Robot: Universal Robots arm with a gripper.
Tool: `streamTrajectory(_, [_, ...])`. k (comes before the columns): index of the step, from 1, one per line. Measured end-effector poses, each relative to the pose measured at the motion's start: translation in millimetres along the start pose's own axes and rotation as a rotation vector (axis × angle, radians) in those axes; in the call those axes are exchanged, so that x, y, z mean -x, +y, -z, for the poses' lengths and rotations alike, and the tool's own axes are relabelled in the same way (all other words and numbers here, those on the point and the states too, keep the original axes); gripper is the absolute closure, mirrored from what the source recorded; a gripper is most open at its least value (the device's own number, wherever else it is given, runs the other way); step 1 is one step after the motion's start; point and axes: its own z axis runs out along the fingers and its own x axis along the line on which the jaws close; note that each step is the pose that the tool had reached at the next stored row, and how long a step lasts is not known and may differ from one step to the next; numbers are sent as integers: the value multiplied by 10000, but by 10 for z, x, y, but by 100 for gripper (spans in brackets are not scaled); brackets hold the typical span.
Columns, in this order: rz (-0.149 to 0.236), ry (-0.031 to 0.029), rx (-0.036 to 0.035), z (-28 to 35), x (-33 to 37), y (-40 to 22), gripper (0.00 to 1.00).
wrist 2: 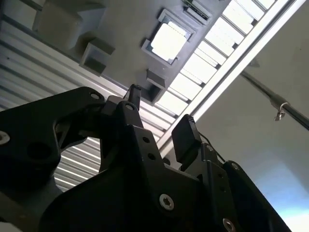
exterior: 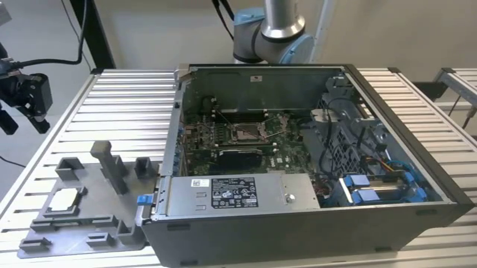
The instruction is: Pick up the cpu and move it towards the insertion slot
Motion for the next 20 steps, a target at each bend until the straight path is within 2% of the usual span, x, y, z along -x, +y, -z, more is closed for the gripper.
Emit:
streamTrajectory(7, [0, 0, 0, 0, -7, 0, 100])
streamTrajectory(8, [0, 0, 0, 0, -8, 0, 0])
streamTrajectory(12, [1, -2, 0, -13, -10, 0, 0])
streamTrajectory(20, [-88, -4, -4, -155, -10, -6, 0])
